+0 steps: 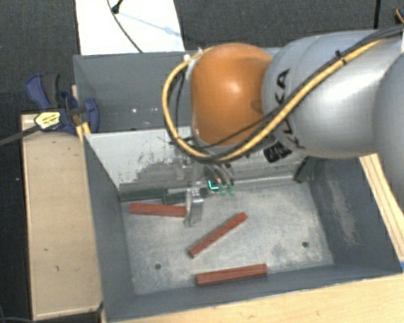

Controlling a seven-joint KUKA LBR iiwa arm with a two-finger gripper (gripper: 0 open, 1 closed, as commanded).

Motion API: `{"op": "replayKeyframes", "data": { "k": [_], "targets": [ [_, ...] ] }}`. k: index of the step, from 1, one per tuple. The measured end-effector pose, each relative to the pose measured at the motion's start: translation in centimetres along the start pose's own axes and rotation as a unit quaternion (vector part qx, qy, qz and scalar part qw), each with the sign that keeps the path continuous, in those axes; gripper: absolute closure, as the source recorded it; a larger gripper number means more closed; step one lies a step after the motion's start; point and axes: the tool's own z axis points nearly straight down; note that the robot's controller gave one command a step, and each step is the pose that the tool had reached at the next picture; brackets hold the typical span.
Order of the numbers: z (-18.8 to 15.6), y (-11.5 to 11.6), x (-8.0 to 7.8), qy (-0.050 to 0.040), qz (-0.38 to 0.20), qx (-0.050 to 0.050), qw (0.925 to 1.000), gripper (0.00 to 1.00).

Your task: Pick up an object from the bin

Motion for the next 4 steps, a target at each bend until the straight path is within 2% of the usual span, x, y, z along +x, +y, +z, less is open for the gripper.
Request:
{"op": "replayKeyframes", "data": {
  "k": [1, 2, 3, 4],
  "targets": [
    [13.0, -4.6, 1.2, -0.0008, -0.009, 0.000, 1.0000, 0.00],
    [12.6, -9.4, 0.8, -0.0027, 0.015, 0.000, 0.9999, 0.00],
    [12.7, -15.7, 1.2, -0.0018, 0.003, 0.001, 1.0000, 0.00],
    [12.7, -15.2, 1.2, -0.0015, 0.003, 0.000, 1.0000, 1.00]
  ]
}}
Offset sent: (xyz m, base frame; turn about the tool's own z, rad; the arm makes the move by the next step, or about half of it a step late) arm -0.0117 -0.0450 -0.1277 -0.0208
